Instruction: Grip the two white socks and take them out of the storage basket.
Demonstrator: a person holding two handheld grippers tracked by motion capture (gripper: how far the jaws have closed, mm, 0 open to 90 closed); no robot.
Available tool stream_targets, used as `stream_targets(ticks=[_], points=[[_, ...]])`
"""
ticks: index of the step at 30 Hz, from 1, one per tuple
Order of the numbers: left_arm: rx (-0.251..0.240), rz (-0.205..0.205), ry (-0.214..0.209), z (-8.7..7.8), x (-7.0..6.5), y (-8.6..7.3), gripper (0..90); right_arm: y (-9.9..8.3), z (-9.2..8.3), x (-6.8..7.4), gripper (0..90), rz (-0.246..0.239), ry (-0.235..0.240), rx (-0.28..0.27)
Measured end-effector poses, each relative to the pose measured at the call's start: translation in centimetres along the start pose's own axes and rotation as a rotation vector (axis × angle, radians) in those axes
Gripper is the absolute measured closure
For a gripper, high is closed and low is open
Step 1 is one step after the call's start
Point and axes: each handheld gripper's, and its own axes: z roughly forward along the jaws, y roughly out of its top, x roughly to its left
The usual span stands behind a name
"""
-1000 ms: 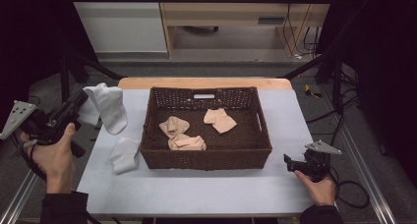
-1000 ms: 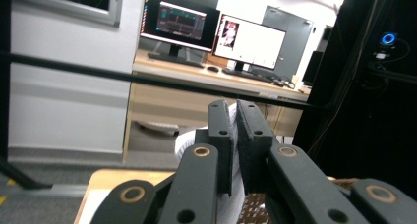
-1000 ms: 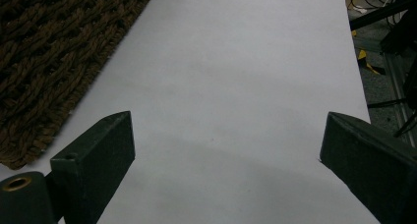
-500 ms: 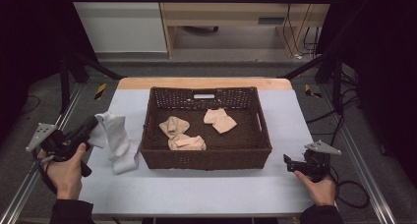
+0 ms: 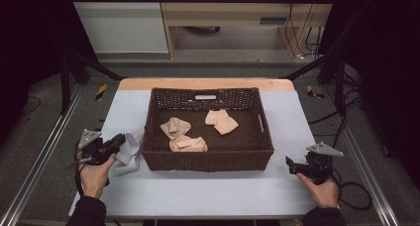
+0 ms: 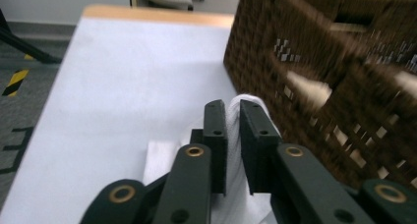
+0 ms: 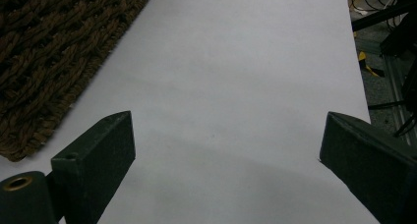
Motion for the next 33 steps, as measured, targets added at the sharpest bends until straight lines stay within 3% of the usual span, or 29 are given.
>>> stream_targets(ticks=[2, 5, 6, 9, 13, 19, 24, 28, 33], points=[[0.014, 0.006, -0.002, 0.2, 0.0, -0.2, 77.8, 0.0, 0.0, 0.0, 6.9, 0.001, 0.0, 0.001], [0.016, 0.013, 0.01, 0.5, 0.0, -0.5, 61.7, 0.0, 0.0, 0.0, 6.9, 0.0, 0.001, 0.0], [0.002, 0.005, 0.022, 0.4, 0.1, -0.5, 54.8, 0.0, 0.0, 0.0, 6.8, -0.001, 0.001, -0.001], [-0.012, 0.004, 0.021, 0.1, 0.2, -0.4, 45.3, 0.0, 0.0, 0.0, 6.8, -0.001, 0.001, -0.001], [-0.05, -0.028, 0.001, -1.5, 0.7, -0.1, 33.7, 0.0, -0.1, 0.0, 6.8, 0.0, -0.004, -0.001], [-0.029, -0.028, 0.008, -3.4, 1.4, -1.3, 27.2, -0.1, 0.0, -0.1, 6.8, -0.002, -0.011, 0.004], [-0.008, -0.06, 0.035, -5.2, 3.1, -3.0, 24.5, -0.1, -0.1, -0.2, 6.8, 0.004, -0.016, 0.003], [0.024, -0.066, 0.067, -5.4, 4.1, -4.0, 24.2, -0.1, -0.1, -0.2, 6.8, 0.009, -0.018, 0.006], [0.055, -0.039, 0.07, -5.0, 4.2, -4.3, 24.5, -0.2, -0.1, -0.3, 6.8, 0.012, -0.017, 0.002]])
